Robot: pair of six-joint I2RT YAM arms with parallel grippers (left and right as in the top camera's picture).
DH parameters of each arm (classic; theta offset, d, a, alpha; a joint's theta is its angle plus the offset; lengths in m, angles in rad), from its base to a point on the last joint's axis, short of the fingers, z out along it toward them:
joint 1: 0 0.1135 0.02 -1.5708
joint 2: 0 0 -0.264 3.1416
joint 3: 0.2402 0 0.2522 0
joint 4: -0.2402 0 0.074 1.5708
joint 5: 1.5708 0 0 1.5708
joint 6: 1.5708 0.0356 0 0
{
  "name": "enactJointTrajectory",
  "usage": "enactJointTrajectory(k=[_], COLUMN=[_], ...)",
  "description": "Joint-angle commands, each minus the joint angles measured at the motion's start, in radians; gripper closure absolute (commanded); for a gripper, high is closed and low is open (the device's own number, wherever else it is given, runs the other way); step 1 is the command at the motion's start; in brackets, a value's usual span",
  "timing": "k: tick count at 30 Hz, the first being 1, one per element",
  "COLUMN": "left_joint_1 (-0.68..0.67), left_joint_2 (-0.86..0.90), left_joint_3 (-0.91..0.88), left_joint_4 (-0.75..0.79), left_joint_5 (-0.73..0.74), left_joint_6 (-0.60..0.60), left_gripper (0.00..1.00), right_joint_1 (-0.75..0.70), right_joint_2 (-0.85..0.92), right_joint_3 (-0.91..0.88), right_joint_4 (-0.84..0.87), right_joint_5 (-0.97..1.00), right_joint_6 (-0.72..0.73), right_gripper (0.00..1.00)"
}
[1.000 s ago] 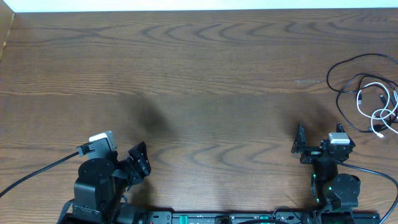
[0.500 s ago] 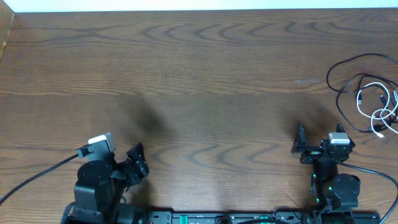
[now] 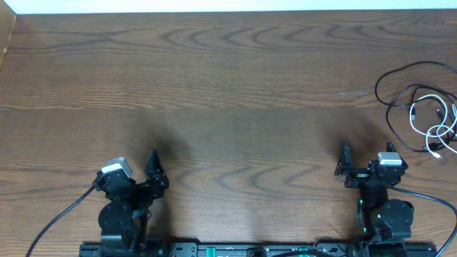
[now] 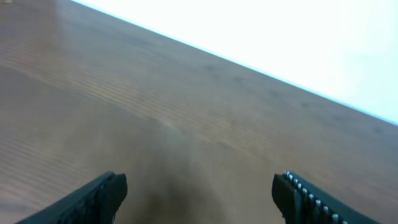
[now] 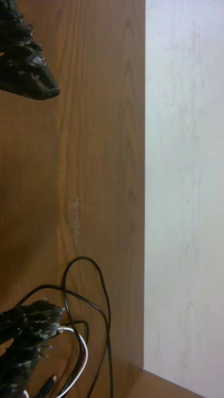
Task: Untangle cables
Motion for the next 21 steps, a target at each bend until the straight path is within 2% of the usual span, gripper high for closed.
enactJointTrajectory(k=[1,7,13,14,15,18,21], left_joint_1=[0.009,0.009,0.009,0.009,0.009,0.009,0.009], left_joint_2=[-0.025,-0.025,-0.025,-0.025,-0.025,-0.025,-0.025], left_joint_3=[-0.092,-0.212,-0.283,-0.291,-0.29,-0.29,-0.29], left_joint_4=[0.144,0.427,0.616,0.63,0.62,0.582,0.483], left_joint_5=[0.014,0.015,0.015,0.019,0.051,0.078,0.079], left_joint_6=[0.048,0.134,0.295,0.317,0.397,0.489,0.481], left_gripper=[0.19,0.19,0.19,0.19,0.19,0.19,0.19], right_joint_1=[-0.005,-0.005,-0.005,-0.005,-0.005,-0.005,-0.005], right_joint_2=[-0.006,-0.006,-0.006,-0.006,-0.006,-0.006,-0.006], right_joint_3=[-0.001,-0.001,-0.001,-0.001,-0.001,-0.001,-0.001], right_joint_4=[-0.002,-0.003,-0.002,-0.002,-0.002,-0.002,-0.003], right_joint_5=[0.013,0.013,0.013,0.013,0.013,0.013,0.013], right_joint_6=[0.014,0.014,0.014,0.014,0.014,0.014,0.014], right_gripper=[0.01,0.01,0.01,0.01,0.01,0.01,0.01])
